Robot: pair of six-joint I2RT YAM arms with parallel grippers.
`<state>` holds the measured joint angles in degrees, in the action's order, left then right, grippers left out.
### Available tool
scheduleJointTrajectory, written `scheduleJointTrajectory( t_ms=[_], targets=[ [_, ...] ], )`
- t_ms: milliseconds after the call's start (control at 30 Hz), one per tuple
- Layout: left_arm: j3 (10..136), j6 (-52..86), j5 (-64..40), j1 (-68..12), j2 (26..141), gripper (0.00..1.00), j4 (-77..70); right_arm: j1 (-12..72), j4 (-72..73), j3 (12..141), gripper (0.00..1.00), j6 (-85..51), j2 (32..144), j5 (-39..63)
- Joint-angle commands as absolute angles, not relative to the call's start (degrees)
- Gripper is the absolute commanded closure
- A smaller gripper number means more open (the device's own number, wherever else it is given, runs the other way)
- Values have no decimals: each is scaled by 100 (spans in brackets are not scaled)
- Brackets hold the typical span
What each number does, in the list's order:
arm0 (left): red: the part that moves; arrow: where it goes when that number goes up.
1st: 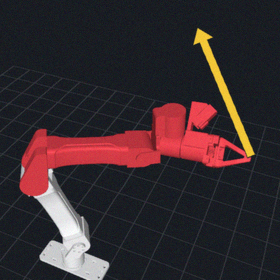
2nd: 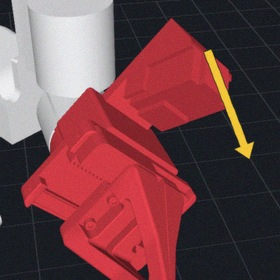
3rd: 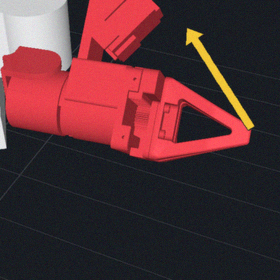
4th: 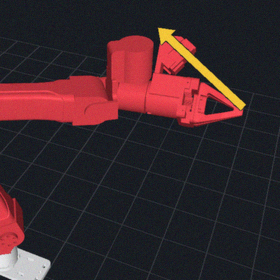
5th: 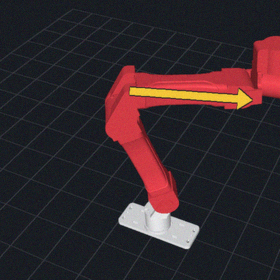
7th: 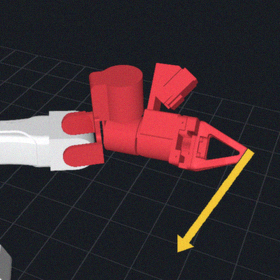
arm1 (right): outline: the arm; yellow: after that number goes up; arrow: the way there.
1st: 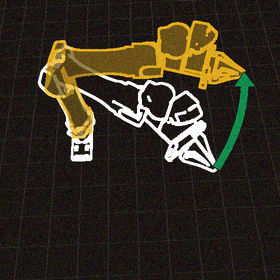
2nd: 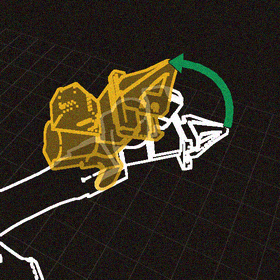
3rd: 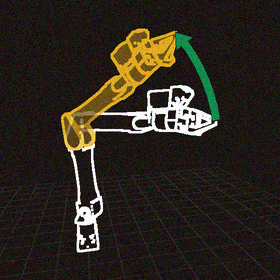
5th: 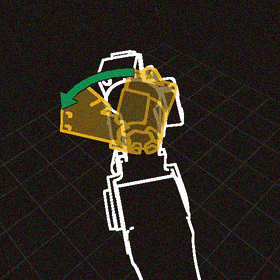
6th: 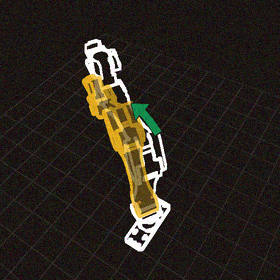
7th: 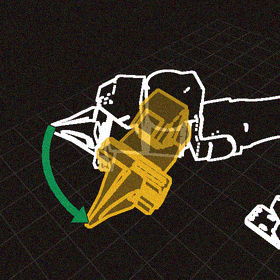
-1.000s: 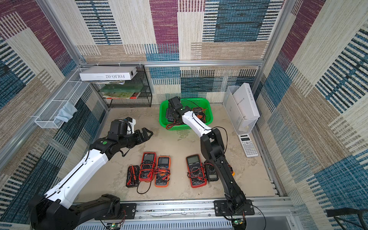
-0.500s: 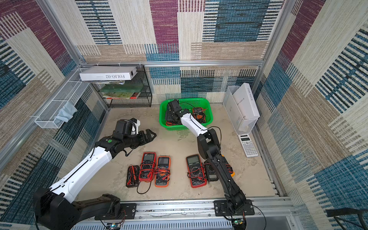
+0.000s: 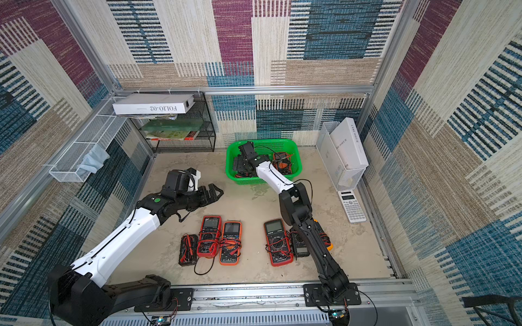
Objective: Put the multimeter into the basket
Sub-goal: Place the multimeter in the basket.
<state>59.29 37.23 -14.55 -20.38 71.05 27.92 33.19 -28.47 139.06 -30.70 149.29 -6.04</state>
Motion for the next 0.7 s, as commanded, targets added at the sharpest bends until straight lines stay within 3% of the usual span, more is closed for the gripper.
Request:
scheduleJointTrajectory(
  t_ms=[0,367,667],
  targets=[
    [5946,3599,-1387,-2053,7049,1,2612,3340,-2736,13950,1,-3023,14589,-620],
    [5886,3395,-1248,-2065,6856,0,2766,3511,-3317,13792,0,-2766,13658,-775],
    [5639,3413,-1257,-2209,6845,0,2840,3794,-2959,11673,0,-2567,11990,-1101]
  ],
)
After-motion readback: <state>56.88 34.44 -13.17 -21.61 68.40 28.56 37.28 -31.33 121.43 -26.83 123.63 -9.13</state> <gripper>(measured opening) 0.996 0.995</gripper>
